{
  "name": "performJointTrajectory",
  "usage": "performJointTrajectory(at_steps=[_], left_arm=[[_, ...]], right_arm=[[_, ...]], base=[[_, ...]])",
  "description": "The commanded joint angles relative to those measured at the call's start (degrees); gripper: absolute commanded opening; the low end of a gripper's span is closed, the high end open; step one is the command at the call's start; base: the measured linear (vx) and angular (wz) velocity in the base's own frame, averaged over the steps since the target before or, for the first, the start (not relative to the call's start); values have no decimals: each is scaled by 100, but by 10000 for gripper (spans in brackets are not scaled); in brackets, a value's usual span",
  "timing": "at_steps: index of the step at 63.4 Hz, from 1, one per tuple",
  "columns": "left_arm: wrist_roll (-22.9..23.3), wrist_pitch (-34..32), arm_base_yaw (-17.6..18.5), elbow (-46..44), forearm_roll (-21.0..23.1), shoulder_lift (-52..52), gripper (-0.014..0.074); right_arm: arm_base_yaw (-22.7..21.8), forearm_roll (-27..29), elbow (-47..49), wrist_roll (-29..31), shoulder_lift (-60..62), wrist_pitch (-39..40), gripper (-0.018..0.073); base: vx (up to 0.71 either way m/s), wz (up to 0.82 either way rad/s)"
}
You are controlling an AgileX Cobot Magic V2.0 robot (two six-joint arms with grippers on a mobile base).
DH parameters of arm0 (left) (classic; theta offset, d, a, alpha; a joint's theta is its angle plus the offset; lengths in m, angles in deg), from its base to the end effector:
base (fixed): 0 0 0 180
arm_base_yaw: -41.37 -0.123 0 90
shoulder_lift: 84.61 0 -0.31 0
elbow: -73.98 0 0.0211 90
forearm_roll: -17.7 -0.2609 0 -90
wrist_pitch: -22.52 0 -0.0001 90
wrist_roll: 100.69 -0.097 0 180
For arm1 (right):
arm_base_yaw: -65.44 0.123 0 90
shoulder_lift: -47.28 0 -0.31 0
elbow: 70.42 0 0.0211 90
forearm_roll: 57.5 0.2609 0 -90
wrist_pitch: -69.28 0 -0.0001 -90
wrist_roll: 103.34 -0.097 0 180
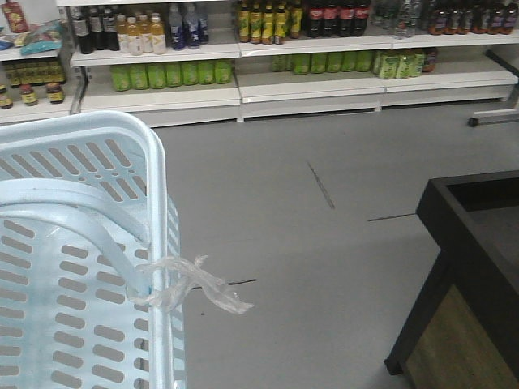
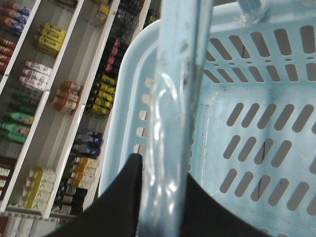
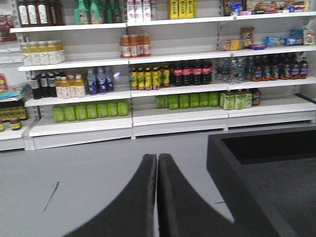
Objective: Pick three apples into basket with both arms
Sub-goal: 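Drive the base up to the apple table holding the basket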
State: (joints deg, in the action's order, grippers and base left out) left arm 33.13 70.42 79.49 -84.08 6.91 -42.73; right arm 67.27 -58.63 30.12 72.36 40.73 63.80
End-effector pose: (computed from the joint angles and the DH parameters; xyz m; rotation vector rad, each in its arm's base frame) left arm 0.0740 -0.0410 0.4291 1.3313 1.4249 0.3127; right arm 0.0478 0.0013 0.1949 0.0202 1.5971 0.0664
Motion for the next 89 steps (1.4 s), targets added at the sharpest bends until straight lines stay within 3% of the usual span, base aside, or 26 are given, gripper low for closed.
performJointTrajectory(at_steps=[1,53,89], left_arm=[[92,-556,17,-193,-21,26,-6],[92,-500,17,-193,-21,82,-6],[92,-500,17,-193,-17,82,-6]], right_arm=[[15,-34,-82,40,61,450,-9],[15,-34,-82,40,61,451,-9],[15,-34,-82,40,61,452,-9]], base=[[8,-47],[8,-51],[5,-25]])
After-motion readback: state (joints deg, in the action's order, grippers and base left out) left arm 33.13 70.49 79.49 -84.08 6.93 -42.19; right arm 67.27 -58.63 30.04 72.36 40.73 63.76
